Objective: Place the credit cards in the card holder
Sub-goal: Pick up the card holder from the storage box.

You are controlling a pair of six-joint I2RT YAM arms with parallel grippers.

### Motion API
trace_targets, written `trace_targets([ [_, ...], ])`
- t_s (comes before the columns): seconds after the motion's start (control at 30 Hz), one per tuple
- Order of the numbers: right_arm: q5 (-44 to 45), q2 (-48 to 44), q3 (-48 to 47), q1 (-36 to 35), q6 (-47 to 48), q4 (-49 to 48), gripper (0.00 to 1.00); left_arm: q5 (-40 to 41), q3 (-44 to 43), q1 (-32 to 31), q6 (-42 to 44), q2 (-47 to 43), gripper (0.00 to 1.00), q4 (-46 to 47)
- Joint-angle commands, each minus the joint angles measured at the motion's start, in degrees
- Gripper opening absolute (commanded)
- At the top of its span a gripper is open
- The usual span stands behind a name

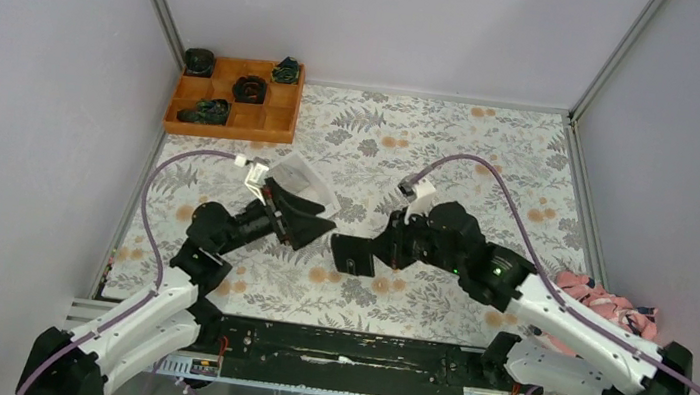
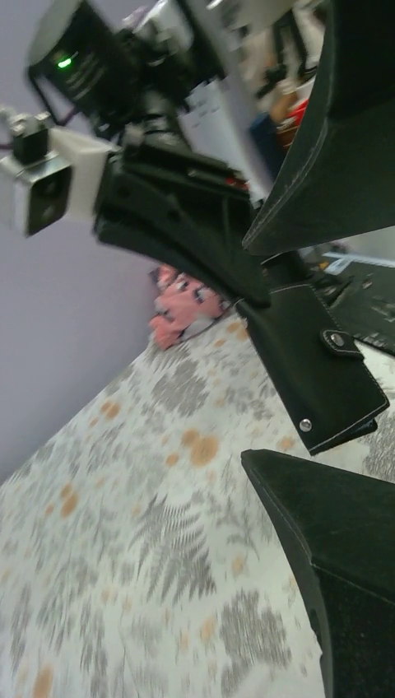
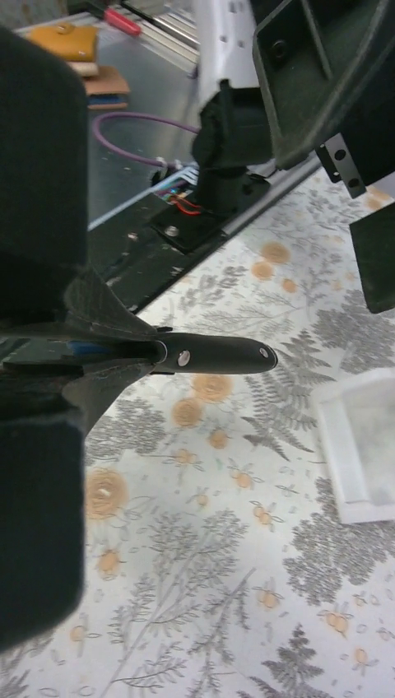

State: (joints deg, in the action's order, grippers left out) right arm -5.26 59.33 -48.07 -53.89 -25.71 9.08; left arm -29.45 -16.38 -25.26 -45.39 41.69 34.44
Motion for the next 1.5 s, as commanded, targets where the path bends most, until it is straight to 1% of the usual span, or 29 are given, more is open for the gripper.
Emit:
trace_targets([
  [0.0,-5.3,-7.7,0.1,0.1,1.5,6.9,0.0,-7.9,-4.1,-7.4,4.9,1.2,0.94,-0.4],
  [0.1,-6.3,-11.8,-0.1,0.1,1.4,11.2,0.0,-7.0,-6.5,-14.6,8.8,3.8,0.92,-4.8],
  [0.2,-7.5,-14.0,-0.5,0.1,1.7,15.1,0.0,-4.6,-9.2,-21.4,13.0,6.6,0.91,-10.2],
  [0.27,-8.6,-15.1,-0.7,0.1,1.6,16.8,0.0,-2.7,-11.3,-24.4,15.9,8.6,0.91,-14.4],
  [0.33,-8.8,-15.9,-1.0,0.1,1.5,18.9,0.0,-1.3,-12.8,-25.9,17.7,9.8,0.9,-16.9],
  [0.47,-11.0,-17.9,-0.8,0.1,1.1,21.2,0.0,-1.1,-13.8,-26.3,19.2,10.4,0.9,-17.9],
  [0.6,-13.0,-19.2,-1.0,0.0,0.8,23.1,0.0,-1.1,-15.6,-26.2,22.0,11.6,0.9,-21.0],
  [0.7,-14.7,-19.1,-1.1,0.1,0.8,23.8,0.0,-2.6,-16.3,-26.2,23.1,13.2,0.9,-21.6],
  [0.9,-16.5,-17.4,-1.4,0.1,1.2,23.5,0.0,-7.0,-17.6,-26.3,23.6,17.0,0.88,-21.4],
  [1.17,-17.5,-14.8,-2.3,0.0,1.8,21.4,0.0,-12.3,-19.5,-26.5,23.2,20.0,0.86,-21.0],
  [1.47,-18.1,-11.6,-4.2,0.1,2.7,20.2,0.0,-15.5,-21.1,-27.2,25.0,23.0,0.83,-24.3],
])
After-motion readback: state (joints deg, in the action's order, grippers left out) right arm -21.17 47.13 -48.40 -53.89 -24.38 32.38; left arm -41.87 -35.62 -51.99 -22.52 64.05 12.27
